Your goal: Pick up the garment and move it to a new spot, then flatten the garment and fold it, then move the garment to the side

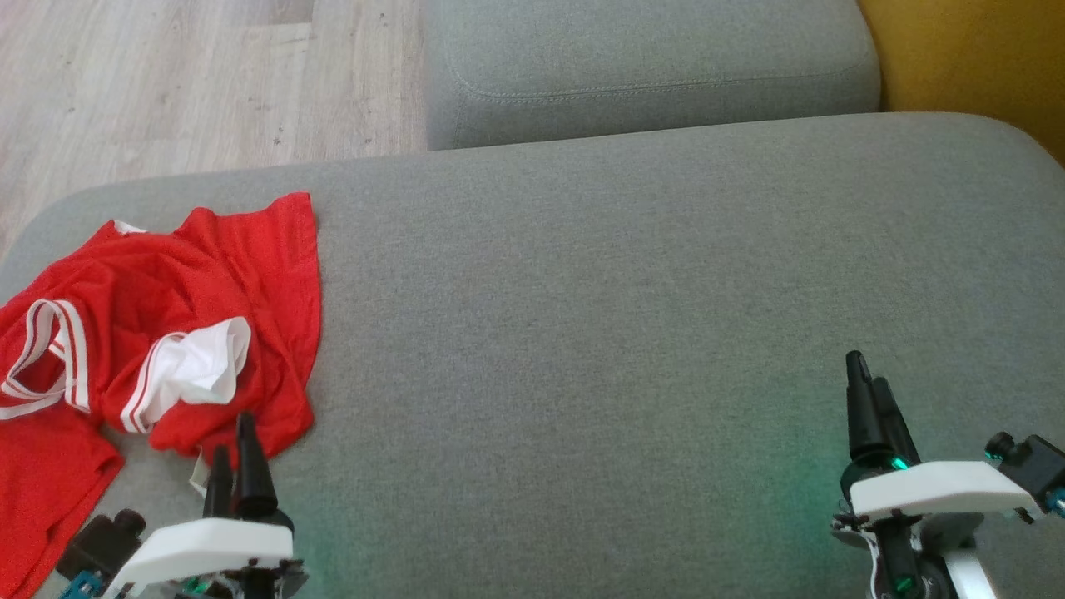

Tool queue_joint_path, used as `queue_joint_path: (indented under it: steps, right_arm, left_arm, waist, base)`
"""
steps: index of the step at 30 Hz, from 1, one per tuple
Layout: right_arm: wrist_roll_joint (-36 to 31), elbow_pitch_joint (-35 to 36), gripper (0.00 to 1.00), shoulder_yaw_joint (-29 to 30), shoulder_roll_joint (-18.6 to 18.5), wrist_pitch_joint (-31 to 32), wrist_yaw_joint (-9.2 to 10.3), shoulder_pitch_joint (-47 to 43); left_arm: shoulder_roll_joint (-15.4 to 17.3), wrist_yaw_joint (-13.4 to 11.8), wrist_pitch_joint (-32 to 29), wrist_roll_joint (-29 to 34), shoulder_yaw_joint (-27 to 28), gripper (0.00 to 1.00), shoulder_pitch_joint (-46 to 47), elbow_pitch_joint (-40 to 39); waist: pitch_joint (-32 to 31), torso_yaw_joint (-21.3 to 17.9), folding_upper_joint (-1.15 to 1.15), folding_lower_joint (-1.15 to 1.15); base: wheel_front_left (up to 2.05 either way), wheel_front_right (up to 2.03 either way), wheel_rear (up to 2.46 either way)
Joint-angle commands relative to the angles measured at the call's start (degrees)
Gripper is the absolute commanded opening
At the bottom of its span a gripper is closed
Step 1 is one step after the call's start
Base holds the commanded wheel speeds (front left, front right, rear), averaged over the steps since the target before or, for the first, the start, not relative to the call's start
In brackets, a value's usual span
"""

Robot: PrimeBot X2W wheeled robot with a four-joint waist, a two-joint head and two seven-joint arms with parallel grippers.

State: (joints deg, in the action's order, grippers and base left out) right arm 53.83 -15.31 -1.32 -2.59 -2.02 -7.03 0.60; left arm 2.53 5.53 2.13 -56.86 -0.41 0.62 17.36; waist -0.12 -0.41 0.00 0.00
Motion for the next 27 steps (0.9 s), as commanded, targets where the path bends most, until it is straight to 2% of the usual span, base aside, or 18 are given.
queue_joint_path:
  steps: [1,27]
  right_arm:
    - [-1.2,2.3,1.0,-0.7,-1.0,-0.7,-0.19,1.8]
    - [-20.3,2.6,1.0,-4.3,-0.9,-5.2,-0.29,0.3]
  left_arm:
    - [0.8,0.1,0.5,1.2,0.3,1.0,1.1,-2.2]
    - [1.1,1.0,5.1,20.3,-1.3,1.0,-0.4,-1.6]
  waist:
    - [0.0,0.0,0.0,0.0]
    - [-0.2,-0.2,0.0,0.0]
  base:
    - [0.0,0.0,0.0]
    - [0.0,0.0,0.0]
